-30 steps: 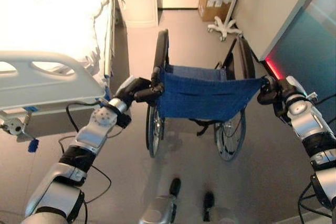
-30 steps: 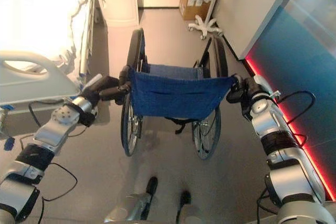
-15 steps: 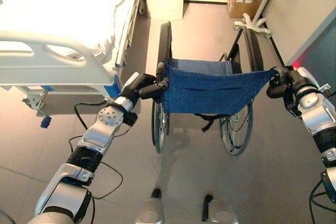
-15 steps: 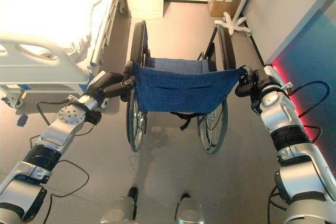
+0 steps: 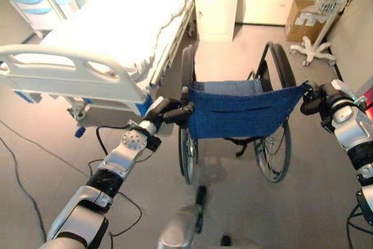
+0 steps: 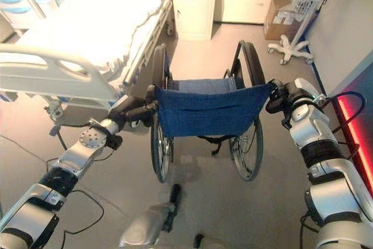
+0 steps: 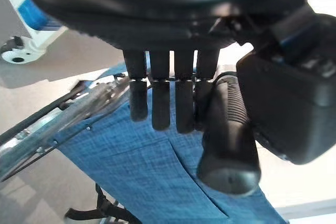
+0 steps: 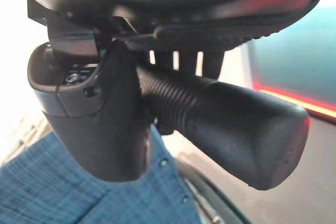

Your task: Push the wheelchair next to the bed

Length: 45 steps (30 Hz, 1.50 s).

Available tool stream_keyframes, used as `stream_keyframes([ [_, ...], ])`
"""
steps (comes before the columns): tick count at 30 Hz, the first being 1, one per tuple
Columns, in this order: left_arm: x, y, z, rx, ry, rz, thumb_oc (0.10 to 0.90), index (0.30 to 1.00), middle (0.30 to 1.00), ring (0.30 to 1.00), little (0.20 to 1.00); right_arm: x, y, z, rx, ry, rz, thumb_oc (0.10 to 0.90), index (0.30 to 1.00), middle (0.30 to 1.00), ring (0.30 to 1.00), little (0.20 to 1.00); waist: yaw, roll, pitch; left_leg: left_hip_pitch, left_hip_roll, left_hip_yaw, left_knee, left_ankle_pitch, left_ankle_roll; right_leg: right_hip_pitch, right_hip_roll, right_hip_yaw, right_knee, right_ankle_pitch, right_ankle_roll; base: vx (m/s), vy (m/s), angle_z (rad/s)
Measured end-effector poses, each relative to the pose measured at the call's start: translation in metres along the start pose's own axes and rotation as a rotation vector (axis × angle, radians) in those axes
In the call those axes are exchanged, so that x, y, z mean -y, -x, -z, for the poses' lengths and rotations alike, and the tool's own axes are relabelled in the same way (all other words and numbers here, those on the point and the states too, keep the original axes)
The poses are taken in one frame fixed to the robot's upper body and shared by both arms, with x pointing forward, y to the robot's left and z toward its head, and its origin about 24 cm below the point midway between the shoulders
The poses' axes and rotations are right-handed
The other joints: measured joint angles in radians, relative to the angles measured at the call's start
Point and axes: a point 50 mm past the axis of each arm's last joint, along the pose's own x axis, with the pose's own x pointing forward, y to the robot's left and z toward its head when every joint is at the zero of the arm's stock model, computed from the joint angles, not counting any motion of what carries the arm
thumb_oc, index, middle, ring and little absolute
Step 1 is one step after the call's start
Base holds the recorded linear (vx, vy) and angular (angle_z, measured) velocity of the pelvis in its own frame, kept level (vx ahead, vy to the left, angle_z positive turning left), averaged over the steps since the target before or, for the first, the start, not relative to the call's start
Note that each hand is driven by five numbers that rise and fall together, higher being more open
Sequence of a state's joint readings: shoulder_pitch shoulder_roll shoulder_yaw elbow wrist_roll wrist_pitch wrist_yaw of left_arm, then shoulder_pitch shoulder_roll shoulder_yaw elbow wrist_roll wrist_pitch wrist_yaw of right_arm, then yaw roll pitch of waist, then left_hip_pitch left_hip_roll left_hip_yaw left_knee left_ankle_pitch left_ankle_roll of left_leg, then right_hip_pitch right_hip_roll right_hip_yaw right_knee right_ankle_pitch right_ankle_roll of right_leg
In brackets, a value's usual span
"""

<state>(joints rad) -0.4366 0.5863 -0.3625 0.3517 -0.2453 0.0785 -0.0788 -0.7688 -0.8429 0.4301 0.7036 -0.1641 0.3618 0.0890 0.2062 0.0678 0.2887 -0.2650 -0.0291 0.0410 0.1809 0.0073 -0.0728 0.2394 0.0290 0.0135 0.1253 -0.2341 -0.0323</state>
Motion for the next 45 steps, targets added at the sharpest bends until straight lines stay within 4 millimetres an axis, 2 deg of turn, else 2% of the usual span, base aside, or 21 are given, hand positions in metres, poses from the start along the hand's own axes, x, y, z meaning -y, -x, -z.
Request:
stream_keyframes([
  [3, -0.011, 0.01, 0.012, -0.033, -0.013, -0.005, 0.4, 0.3, 0.3, 0.3, 0.3, -0.024, 0.0, 0.0, 0.005, -0.012, -0.063, 0.4, 0.3, 0.3, 0.3, 0.3, 0.014, -0.053, -0.063, 0.045, -0.007, 0.021, 0.049, -0.029, 0.043, 0.027, -0.028, -0.061, 0.003, -0.055, 0.044, 0.39, 0.102, -0.32],
  [4, -0.016, 0.01, 0.01, -0.025, -0.016, -0.018, 0.4, 0.3, 0.3, 0.3, 0.3, -0.032, 0.0, 0.0, 0.003, -0.031, -0.078, 0.4, 0.3, 0.3, 0.3, 0.3, -0.001, -0.081, -0.074, 0.08, -0.02, 0.019, -0.005, 0.025, 0.112, 0.036, -0.044, -0.086, 0.037, -0.076, 0.072, 0.39, 0.105, 0.1],
  [5, -0.019, 0.01, 0.009, -0.018, -0.005, -0.036, 0.4, 0.3, 0.3, 0.3, 0.3, -0.041, -0.001, -0.002, 0.001, -0.054, -0.084, 0.4, 0.3, 0.3, 0.3, 0.3, -0.002, -0.101, -0.076, 0.113, -0.025, 0.02, -0.04, 0.048, 0.14, 0.016, -0.054, -0.105, 0.106, -0.078, 0.078, 0.36, 0.093, 0.0],
  [7, -0.023, 0.01, 0.008, -0.017, -0.007, -0.05, 0.4, 0.3, 0.3, 0.3, 0.3, -0.046, -0.001, -0.004, 0.002, -0.075, -0.088, 0.4, 0.3, 0.3, 0.3, 0.3, 0.008, -0.107, -0.079, 0.14, -0.027, 0.019, -0.055, 0.081, 0.17, -0.005, -0.064, -0.138, 0.195, -0.071, 0.091, 0.31, 0.082, -0.31],
  [9, -0.025, 0.008, 0.007, -0.016, -0.009, -0.058, 0.4, 0.3, 0.3, 0.3, 0.3, -0.05, -0.001, -0.003, -0.002, -0.086, -0.087, 0.4, 0.3, 0.3, 0.3, 0.3, -0.002, -0.119, -0.091, 0.151, -0.043, 0.02, -0.051, 0.064, 0.199, -0.063, -0.089, -0.139, 0.332, -0.061, 0.12, 0.29, 0.076, -0.05],
  [11, -0.024, 0.002, 0.0, -0.003, -0.018, -0.062, 0.4, 0.3, 0.3, 0.3, 0.3, -0.047, -0.001, -0.001, -0.008, -0.1, -0.073, 0.4, 0.3, 0.3, 0.3, 0.3, -0.018, -0.126, -0.094, 0.161, -0.066, 0.005, -0.048, 0.047, 0.214, -0.128, -0.109, -0.127, 0.474, -0.021, 0.18, 0.32, 0.001, 0.28],
  [13, -0.021, -0.006, -0.008, 0.002, -0.046, -0.062, 0.4, 0.3, 0.3, 0.3, 0.3, -0.046, -0.001, 0.004, -0.025, -0.117, -0.058, 0.4, 0.3, 0.3, 0.3, 0.3, -0.032, -0.122, -0.093, 0.197, -0.087, -0.075, -0.075, 0.06, 0.228, -0.189, -0.133, -0.135, 0.556, -0.023, 0.167, 0.35, -0.076, 0.21],
  [15, -0.022, -0.009, -0.011, 0.001, -0.071, -0.064, 0.4, 0.3, 0.3, 0.3, 0.3, -0.046, -0.001, 0.005, -0.029, -0.12, -0.053, 0.4, 0.3, 0.3, 0.3, 0.3, -0.038, -0.11, -0.09, 0.234, -0.095, -0.154, -0.102, 0.058, 0.226, -0.233, -0.132, -0.134, 0.532, -0.029, 0.16, 0.32, -0.165, 0.01],
  [19, -0.023, -0.017, -0.016, -0.004, -0.09, -0.076, 0.4, 0.3, 0.3, 0.3, 0.3, -0.036, -0.001, 0.001, -0.01, -0.113, -0.014, 0.4, 0.3, 0.3, 0.3, 0.3, -0.091, -0.043, -0.052, 0.281, -0.095, -0.292, -0.075, 0.015, 0.201, -0.396, -0.094, -0.125, 0.312, -0.015, 0.138, 0.41, -0.265, 0.31],
  [21, -0.026, -0.018, -0.017, -0.01, -0.094, -0.084, 0.4, 0.3, 0.3, 0.3, 0.3, -0.039, -0.001, -0.001, -0.011, -0.118, -0.018, 0.4, 0.3, 0.3, 0.3, 0.3, -0.15, -0.086, -0.044, 0.298, -0.147, -0.335, -0.069, -0.019, 0.195, -0.467, -0.161, -0.09, 0.084, 0.106, 0.172, 0.51, -0.286, 0.92],
  [23, -0.027, -0.018, -0.018, -0.005, -0.093, -0.085, 0.4, 0.3, 0.3, 0.3, 0.3, -0.042, 0.0, 0.001, -0.031, -0.137, -0.031, 0.4, 0.3, 0.3, 0.3, 0.3, -0.195, -0.121, -0.036, 0.294, -0.154, -0.282, -0.025, -0.063, 0.218, -0.464, -0.215, -0.067, -0.062, 0.175, 0.207, 0.44, -0.318, 0.93],
  [24, -0.026, -0.018, -0.018, -0.003, -0.092, -0.083, 0.4, 0.3, 0.3, 0.3, 0.3, -0.043, 0.0, 0.001, -0.042, -0.142, -0.038, 0.4, 0.3, 0.3, 0.3, 0.3, -0.19, -0.142, -0.035, 0.303, -0.161, -0.273, -0.001, -0.092, 0.219, -0.466, -0.233, -0.071, -0.106, 0.204, 0.209, 0.37, -0.334, 0.58],
  [28, -0.029, -0.015, -0.021, 0.02, -0.07, -0.108, 0.4, 0.3, 0.3, 0.3, 0.3, -0.031, 0.003, -0.006, -0.016, -0.141, -0.009, 0.4, 0.3, 0.3, 0.3, 0.3, -0.193, -0.162, -0.041, 0.307, -0.162, -0.316, 0.047, -0.163, 0.175, -0.436, -0.22, -0.067, -0.011, 0.228, 0.202, 0.39, -0.328, 0.32],
  [30, -0.03, -0.018, -0.026, 0.032, -0.06, -0.13, 0.4, 0.3, 0.3, 0.3, 0.3, -0.021, 0.002, -0.013, -0.002, -0.142, 0.015, 0.4, 0.3, 0.3, 0.3, 0.3, -0.23, -0.156, -0.042, 0.304, -0.131, -0.325, 0.064, -0.192, 0.147, -0.402, -0.204, -0.06, 0.012, 0.299, 0.169, 0.43, -0.257, 0.88],
  [34, -0.025, -0.021, -0.028, 0.033, -0.036, -0.147, 0.4, 0.3, 0.3, 0.3, 0.3, -0.01, 0.001, -0.016, 0.005, -0.129, 0.042, 0.4, 0.3, 0.3, 0.3, 0.3, -0.232, -0.1, -0.042, 0.344, 0.043, -0.154, 0.037, -0.208, 0.073, -0.384, -0.133, -0.139, 0.101, 0.22, 0.096, 0.41, -0.253, 0.54],
  [37, -0.021, -0.022, -0.025, 0.019, -0.021, -0.15, 0.4, 0.3, 0.3, 0.3, 0.3, -0.01, 0.001, -0.014, -0.003, -0.125, 0.041, 0.4, 0.3, 0.3, 0.3, 0.3, -0.232, -0.105, -0.039, 0.335, 0.061, -0.112, 0.098, -0.188, 0.034, -0.351, -0.133, -0.204, 0.133, 0.158, 0.071, 0.4, -0.266, 0.42],
  [38, -0.015, -0.022, -0.019, -0.008, 0.008, -0.148, 0.4, 0.3, 0.3, 0.3, 0.3, -0.015, 0.001, -0.013, -0.011, -0.108, 0.027, 0.4, 0.3, 0.3, 0.3, 0.3, -0.226, -0.106, -0.039, 0.321, 0.076, -0.066, 0.179, -0.18, 0.023, -0.308, -0.124, -0.22, 0.116, 0.144, 0.058, 0.26, -0.172, 0.23],
  [40, -0.013, -0.019, -0.008, -0.043, 0.031, -0.157, 0.4, 0.3, 0.3, 0.3, 0.3, -0.023, 0.001, -0.015, -0.005, -0.096, 0.007, 0.4, 0.3, 0.3, 0.3, 0.3, -0.208, -0.105, -0.04, 0.317, 0.098, -0.056, 0.26, -0.161, 0.001, -0.256, -0.1, -0.221, 0.091, 0.124, 0.038, 0.55, -0.231, 0.06],
  [41, -0.012, -0.018, -0.005, -0.051, 0.032, -0.153, 0.4, 0.3, 0.3, 0.3, 0.3, -0.029, 0.001, -0.013, -0.014, -0.09, -0.002, 0.4, 0.3, 0.3, 0.3, 0.3, -0.193, -0.121, -0.036, 0.243, 0.091, -0.064, 0.394, -0.161, -0.011, -0.222, -0.079, -0.201, 0.056, 0.098, 0.028, 0.57, -0.181, 0.13],
  [43, -0.009, -0.015, 0.001, -0.048, 0.041, -0.155, 0.4, 0.3, 0.3, 0.3, 0.3, -0.037, 0.001, -0.01, -0.027, -0.094, -0.024, 0.4, 0.3, 0.3, 0.3, 0.3, -0.168, -0.153, -0.037, 0.211, 0.058, -0.059, 0.269, -0.162, -0.003, -0.161, -0.07, -0.179, -0.004, 0.119, 0.019, 0.43, -0.069, 0.11],
  [45, -0.006, -0.013, 0.001, -0.036, 0.041, -0.145, 0.4, 0.3, 0.3, 0.3, 0.3, -0.038, 0.002, -0.007, -0.034, -0.094, -0.025, 0.4, 0.3, 0.3, 0.3, 0.3, -0.146, -0.148, -0.035, 0.151, 0.023, -0.032, 0.121, -0.148, 0.007, -0.114, -0.042, -0.149, -0.059, 0.125, 0.011, 0.53, -0.05, -0.09],
])
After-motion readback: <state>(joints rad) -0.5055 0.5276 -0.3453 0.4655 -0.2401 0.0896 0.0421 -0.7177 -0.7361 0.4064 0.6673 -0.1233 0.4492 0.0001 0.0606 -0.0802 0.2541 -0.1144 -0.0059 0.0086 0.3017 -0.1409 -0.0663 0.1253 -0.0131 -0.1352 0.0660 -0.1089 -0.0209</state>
